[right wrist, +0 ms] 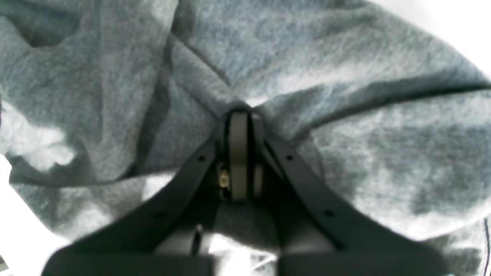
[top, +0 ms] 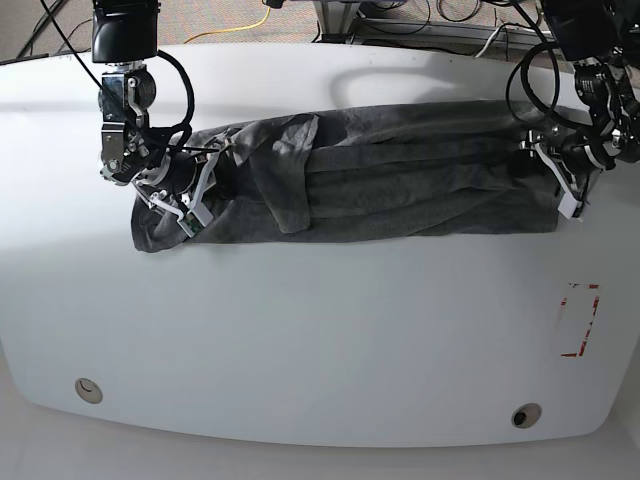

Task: Layout the t-shirt on the table in an organized manner, then fold the t-shirt properly
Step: 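Lift the strip end with the left gripper and fold it toward the right gripper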

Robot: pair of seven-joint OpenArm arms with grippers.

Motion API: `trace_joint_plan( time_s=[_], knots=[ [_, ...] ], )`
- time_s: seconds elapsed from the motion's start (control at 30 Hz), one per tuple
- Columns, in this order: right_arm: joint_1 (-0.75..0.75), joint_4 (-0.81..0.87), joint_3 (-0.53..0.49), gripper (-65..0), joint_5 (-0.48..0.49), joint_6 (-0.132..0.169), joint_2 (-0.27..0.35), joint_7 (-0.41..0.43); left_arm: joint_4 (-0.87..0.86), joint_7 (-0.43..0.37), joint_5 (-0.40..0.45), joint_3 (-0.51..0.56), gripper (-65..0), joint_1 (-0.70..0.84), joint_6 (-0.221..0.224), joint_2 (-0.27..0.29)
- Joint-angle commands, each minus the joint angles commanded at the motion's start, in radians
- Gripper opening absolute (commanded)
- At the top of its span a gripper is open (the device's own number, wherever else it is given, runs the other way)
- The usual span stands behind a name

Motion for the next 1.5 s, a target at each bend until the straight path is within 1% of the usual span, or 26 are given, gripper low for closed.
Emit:
trace_joint_plan(
  time_s=[0.07,0.1,0.13,0.2,0.37,0.43,0.53,0.57,0.63,0.77,0.83,1.0,1.13,1.2,1.27,1.33,1.5],
  knots=[
    [0.000,0.000,0.002,-63.1,0.000,0.000,0.000,0.000,0.000,0.000,0.000,-0.002,-58.1,0.000,0.000,0.000],
    [0.000,0.000,0.002,-63.1,0.000,0.000,0.000,0.000,0.002,0.000,-0.002,-0.003,-60.7,0.000,0.000,0.000],
    [0.000,0.000,0.002,-63.1,0.000,0.000,0.000,0.000,0.006,0.000,-0.002,-0.005,-60.7,0.000,0.000,0.000],
    [0.000,0.000,0.002,-63.1,0.000,0.000,0.000,0.000,0.061,0.000,-0.002,-0.023,-59.4,0.000,0.000,0.000],
    [0.000,0.000,0.002,-63.1,0.000,0.000,0.000,0.000,0.213,0.015,-0.002,-0.052,-59.4,0.005,0.000,0.000],
    [0.000,0.000,0.002,-63.1,0.000,0.000,0.000,0.000,0.265,0.040,-0.002,-0.051,-59.4,0.014,0.000,0.000],
    [0.000,0.000,0.000,-63.1,0.000,0.000,0.000,0.000,0.367,0.112,-0.003,-0.048,-59.3,0.015,0.000,0.002],
    [0.000,0.000,0.000,-63.1,0.000,0.000,0.000,0.000,0.387,0.127,-0.003,-0.041,-59.2,0.014,0.000,0.002],
    [0.000,0.000,0.000,-63.1,0.000,0.000,0.000,0.000,0.443,0.167,-0.003,-0.006,-59.2,0.003,0.000,0.018],
    [0.002,0.000,-0.002,-63.1,0.000,0.000,0.000,0.000,0.496,0.225,-0.003,0.058,-59.0,-0.017,0.000,0.041],
    [0.002,0.000,-0.002,-63.1,0.000,0.000,0.000,0.000,0.499,0.225,-0.003,0.084,-59.0,-0.020,0.000,0.058],
    [0.002,0.000,-0.002,-63.1,0.000,0.000,0.000,0.000,0.499,0.225,-0.002,0.150,-59.0,-0.032,0.000,0.132],
    [0.002,0.000,-0.002,-63.1,0.000,0.000,-0.002,0.000,0.494,0.225,0.003,0.201,-58.9,-0.048,0.000,0.206],
    [0.002,0.000,-0.002,-63.1,0.000,0.000,-0.002,0.000,0.494,0.225,0.003,0.215,-58.9,-0.049,0.000,0.230],
    [0.002,0.000,-0.002,-63.1,0.000,0.000,-0.003,0.000,0.494,0.225,0.005,0.242,-58.9,-0.064,0.000,0.281],
    [0.002,0.000,-0.002,-63.1,0.000,0.000,-0.005,0.000,0.493,0.225,0.009,0.255,-58.9,-0.080,0.000,0.318],
    [0.000,0.000,-0.002,-63.1,0.000,0.000,-0.006,0.000,0.493,0.225,0.097,0.298,-58.7,-0.098,0.000,0.400]
  ],
)
